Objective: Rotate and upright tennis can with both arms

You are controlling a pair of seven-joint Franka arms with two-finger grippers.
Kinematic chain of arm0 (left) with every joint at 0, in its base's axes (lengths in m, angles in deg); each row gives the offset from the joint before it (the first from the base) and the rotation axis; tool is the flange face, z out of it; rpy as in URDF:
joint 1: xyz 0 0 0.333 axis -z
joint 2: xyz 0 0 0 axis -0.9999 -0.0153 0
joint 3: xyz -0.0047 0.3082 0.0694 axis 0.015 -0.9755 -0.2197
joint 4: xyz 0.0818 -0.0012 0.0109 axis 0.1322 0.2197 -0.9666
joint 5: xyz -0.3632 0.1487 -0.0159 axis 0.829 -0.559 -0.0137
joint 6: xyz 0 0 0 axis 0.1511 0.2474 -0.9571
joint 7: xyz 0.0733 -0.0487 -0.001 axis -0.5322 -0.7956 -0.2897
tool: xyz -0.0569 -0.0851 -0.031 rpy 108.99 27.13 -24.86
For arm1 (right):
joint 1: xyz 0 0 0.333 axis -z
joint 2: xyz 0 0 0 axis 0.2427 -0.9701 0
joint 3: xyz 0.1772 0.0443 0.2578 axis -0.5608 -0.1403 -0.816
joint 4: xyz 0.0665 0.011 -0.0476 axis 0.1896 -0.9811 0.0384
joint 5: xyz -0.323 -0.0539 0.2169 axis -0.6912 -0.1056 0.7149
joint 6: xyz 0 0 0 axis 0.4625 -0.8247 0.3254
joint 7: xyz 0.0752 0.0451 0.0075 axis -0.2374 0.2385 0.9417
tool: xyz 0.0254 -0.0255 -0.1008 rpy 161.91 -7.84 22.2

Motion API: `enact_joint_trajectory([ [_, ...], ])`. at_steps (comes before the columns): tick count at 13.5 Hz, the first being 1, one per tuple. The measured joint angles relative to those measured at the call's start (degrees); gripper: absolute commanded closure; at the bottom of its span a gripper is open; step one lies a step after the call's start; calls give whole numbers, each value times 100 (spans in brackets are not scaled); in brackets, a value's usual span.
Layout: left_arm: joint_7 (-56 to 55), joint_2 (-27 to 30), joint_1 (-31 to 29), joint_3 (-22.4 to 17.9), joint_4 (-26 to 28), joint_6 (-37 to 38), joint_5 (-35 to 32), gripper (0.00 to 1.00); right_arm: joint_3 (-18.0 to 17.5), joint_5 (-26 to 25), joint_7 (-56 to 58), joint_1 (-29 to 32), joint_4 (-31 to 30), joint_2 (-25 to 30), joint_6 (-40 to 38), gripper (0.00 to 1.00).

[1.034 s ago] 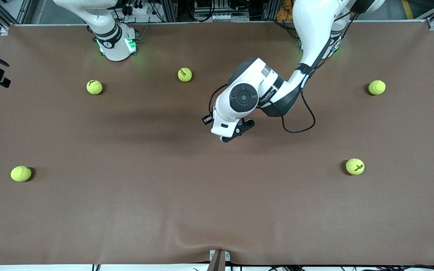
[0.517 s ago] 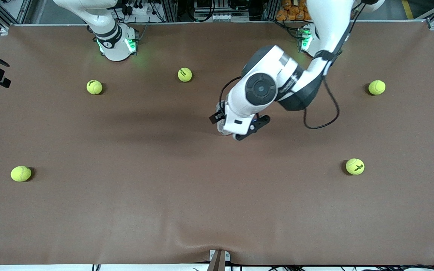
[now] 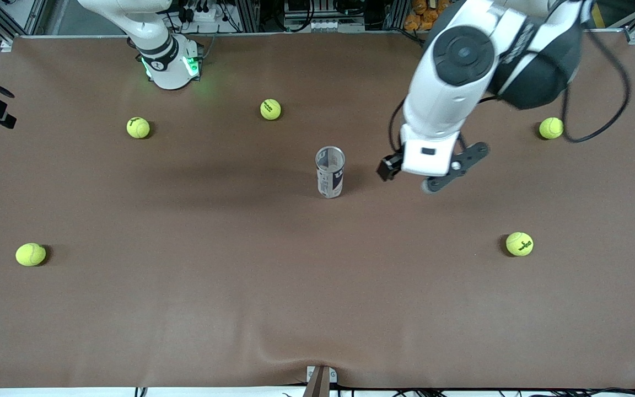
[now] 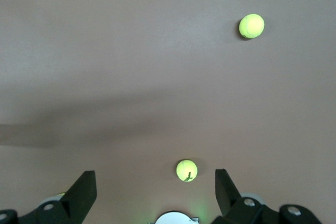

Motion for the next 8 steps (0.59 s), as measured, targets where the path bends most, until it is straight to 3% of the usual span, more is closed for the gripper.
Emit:
enact_joint_trajectory([
  [5,2611,754,-1464,-31,124,493,-27,0,-3,0,8,-2,0,-1,0,0],
  [8,3701,1368,-2093,-29,683,462,157,0,-3,0,11,-2,0,-1,0,0],
])
